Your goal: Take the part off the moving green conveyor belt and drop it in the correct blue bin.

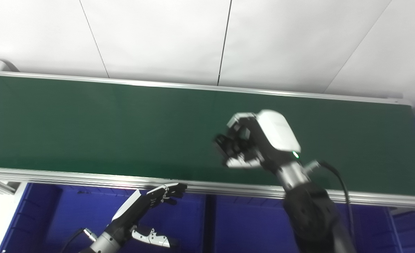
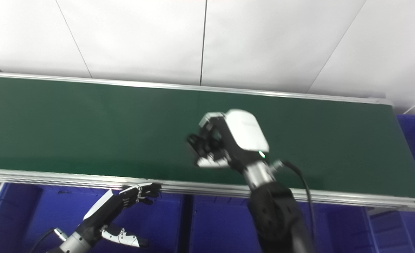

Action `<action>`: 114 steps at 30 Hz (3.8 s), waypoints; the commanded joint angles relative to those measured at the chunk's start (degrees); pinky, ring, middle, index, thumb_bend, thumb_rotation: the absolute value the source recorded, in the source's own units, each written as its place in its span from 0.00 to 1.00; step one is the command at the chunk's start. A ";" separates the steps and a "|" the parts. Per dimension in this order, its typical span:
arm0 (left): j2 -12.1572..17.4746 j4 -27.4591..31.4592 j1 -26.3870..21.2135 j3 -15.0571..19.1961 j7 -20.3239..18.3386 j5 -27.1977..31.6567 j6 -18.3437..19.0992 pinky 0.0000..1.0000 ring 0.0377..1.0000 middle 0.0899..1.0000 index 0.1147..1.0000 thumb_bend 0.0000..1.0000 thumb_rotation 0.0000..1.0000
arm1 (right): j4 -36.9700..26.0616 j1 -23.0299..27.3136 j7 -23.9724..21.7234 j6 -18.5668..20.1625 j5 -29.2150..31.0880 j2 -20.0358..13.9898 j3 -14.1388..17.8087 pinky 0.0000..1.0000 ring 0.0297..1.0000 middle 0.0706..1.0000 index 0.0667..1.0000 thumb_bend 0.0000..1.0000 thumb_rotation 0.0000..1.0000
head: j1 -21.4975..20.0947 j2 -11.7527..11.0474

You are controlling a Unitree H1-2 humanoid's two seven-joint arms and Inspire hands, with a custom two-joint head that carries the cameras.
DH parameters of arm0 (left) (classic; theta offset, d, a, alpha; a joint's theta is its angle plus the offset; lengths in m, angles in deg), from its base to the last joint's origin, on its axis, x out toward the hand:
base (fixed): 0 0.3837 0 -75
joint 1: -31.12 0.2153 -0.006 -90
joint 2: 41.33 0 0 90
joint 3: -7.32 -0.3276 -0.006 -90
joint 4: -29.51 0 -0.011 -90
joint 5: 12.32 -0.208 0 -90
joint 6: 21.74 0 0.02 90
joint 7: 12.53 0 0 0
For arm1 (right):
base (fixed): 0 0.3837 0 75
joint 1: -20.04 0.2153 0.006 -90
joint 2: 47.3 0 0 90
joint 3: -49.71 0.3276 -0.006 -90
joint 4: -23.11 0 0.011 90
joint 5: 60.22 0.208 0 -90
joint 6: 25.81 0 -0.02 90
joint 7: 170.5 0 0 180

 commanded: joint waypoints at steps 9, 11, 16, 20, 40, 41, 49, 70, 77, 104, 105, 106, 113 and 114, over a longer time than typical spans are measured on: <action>0.01 3.76 0.28 1.02 -0.59 -0.11 -1.61 0.70 0.77 0.82 0.79 0.86 0.25 | -4.67 -12.93 8.18 -7.78 5.16 -1.90 2.76 0.14 0.18 0.37 0.48 0.52 0.00 | -0.26 2.56; -0.04 3.98 0.24 1.15 -0.71 -0.06 -1.44 0.70 0.77 0.82 0.79 0.87 0.25 | -4.43 -15.23 9.12 -8.30 5.41 -2.12 2.97 0.13 0.17 0.39 0.46 0.53 0.00 | -0.26 2.56; -0.01 4.96 0.42 1.40 -1.20 0.45 -0.76 0.70 0.76 0.82 0.80 0.87 0.25 | -2.45 -19.92 9.44 -8.92 7.15 -3.37 3.44 0.17 0.22 0.41 0.45 0.53 0.00 | 0.04 3.63; 0.08 5.61 0.50 1.75 -1.72 0.90 -0.39 0.70 0.77 0.82 0.81 0.87 0.25 | -0.22 -21.60 11.10 -10.29 7.32 -3.78 3.20 0.25 0.31 0.43 0.46 0.53 0.00 | -0.02 4.24; 0.49 8.40 0.73 3.36 -3.37 1.96 1.86 0.69 0.77 0.82 0.80 0.85 0.20 | 17.24 -15.17 14.40 -10.57 5.02 -3.43 -1.30 0.29 0.36 0.37 0.48 0.52 0.00 | -0.14 6.63; 0.48 8.39 0.71 3.40 -3.45 2.04 1.89 0.70 0.77 0.82 0.80 0.85 0.21 | 17.69 -14.59 13.90 -9.89 4.54 -3.46 -1.57 0.29 0.34 0.36 0.48 0.52 0.00 | -0.14 6.63; 0.12 8.47 0.76 3.80 -3.62 1.79 2.00 0.69 0.76 0.81 0.80 0.85 0.21 | 19.88 -12.06 8.42 -6.87 1.54 -4.75 -3.73 0.27 0.30 0.44 0.46 0.52 0.00 | -0.08 6.77; 0.33 9.06 1.55 4.02 -4.27 2.29 1.64 0.69 0.77 0.82 0.80 0.85 0.22 | 8.37 -22.15 9.60 -14.42 11.54 -7.05 -0.64 0.68 0.77 0.81 0.80 0.73 0.89 | 1.56 6.98; 0.42 9.05 1.63 4.24 -4.50 1.93 1.84 0.69 0.76 0.82 0.81 0.86 0.23 | 9.25 -25.45 13.62 -20.09 22.80 -4.10 2.71 0.62 0.71 0.74 0.76 0.72 0.64 | 3.75 6.54; -1.66 6.59 3.03 4.19 -3.56 0.18 0.58 0.69 0.78 0.84 0.84 0.84 0.23 | 19.88 -24.58 15.10 -34.70 32.73 -2.46 4.23 0.72 0.81 0.86 0.89 0.89 0.40 | 12.63 1.50; -1.66 6.26 3.05 4.25 -3.58 0.45 0.25 0.69 0.78 0.84 0.84 0.84 0.24 | 20.34 -24.58 15.39 -35.35 33.06 -2.24 4.32 0.73 0.81 0.86 0.89 0.89 0.40 | 12.45 1.30; -1.67 5.86 3.06 4.29 -3.59 0.66 -0.13 0.69 0.78 0.84 0.84 0.84 0.24 | 20.80 -24.62 15.73 -35.93 33.22 -1.97 4.44 0.74 0.81 0.86 0.89 0.89 0.39 | 12.24 0.75; -2.02 3.32 3.38 4.20 -2.61 -0.37 -1.99 0.70 0.78 0.84 0.83 0.85 0.23 | 24.94 -24.62 17.80 -41.18 32.74 -1.16 5.02 0.77 0.81 0.85 0.89 0.89 0.39 | 12.82 -3.17; -2.04 3.00 3.37 4.07 -2.46 -0.61 -2.02 0.70 0.78 0.84 0.83 0.85 0.24 | 25.59 -24.55 18.02 -41.82 32.67 -1.18 5.09 0.76 0.81 0.85 0.89 0.89 0.39 | 13.22 -3.64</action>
